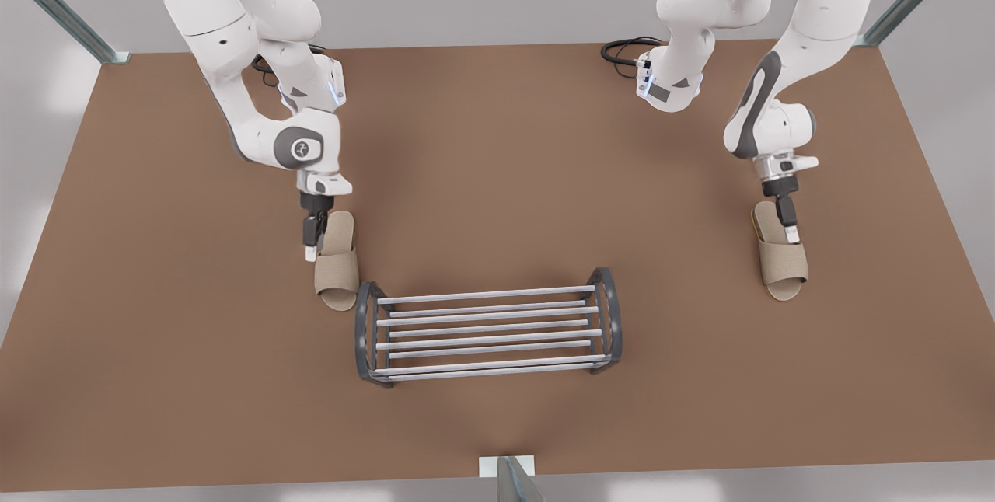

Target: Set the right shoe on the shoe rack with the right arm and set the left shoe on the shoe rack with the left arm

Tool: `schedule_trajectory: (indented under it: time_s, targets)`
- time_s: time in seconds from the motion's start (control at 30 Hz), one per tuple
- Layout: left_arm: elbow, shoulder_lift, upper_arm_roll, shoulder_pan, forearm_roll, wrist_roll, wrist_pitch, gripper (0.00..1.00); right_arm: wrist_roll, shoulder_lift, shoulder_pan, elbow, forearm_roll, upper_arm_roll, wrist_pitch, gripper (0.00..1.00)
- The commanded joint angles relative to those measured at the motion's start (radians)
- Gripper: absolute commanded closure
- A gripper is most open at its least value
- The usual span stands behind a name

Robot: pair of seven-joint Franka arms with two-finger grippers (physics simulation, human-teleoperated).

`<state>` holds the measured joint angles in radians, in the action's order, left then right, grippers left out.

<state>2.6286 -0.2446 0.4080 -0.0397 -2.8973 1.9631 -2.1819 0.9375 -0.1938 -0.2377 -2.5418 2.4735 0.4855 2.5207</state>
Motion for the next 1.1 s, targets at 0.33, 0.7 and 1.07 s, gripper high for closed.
schedule_trajectory:
  time_s: [0.33, 0.7, 1.07]
  targets:
    - [-0.147, -0.085, -0.118, 0.066, -0.048, -0.110, -0.141, 0.00, 0.733, -0.064, -0.009, 0.118, 0.300, 0.007, -0.071, 0.00]
    - [-0.197, -0.124, -0.123, 0.070, -0.043, -0.113, -0.156, 0.00, 0.527, -0.153, -0.029, 0.170, 0.565, -0.008, -0.086, 0.00]
    - [-0.205, -0.131, -0.123, 0.077, -0.042, -0.125, -0.147, 0.11, 0.468, -0.088, -0.080, 0.170, 0.801, -0.042, 0.036, 0.00]
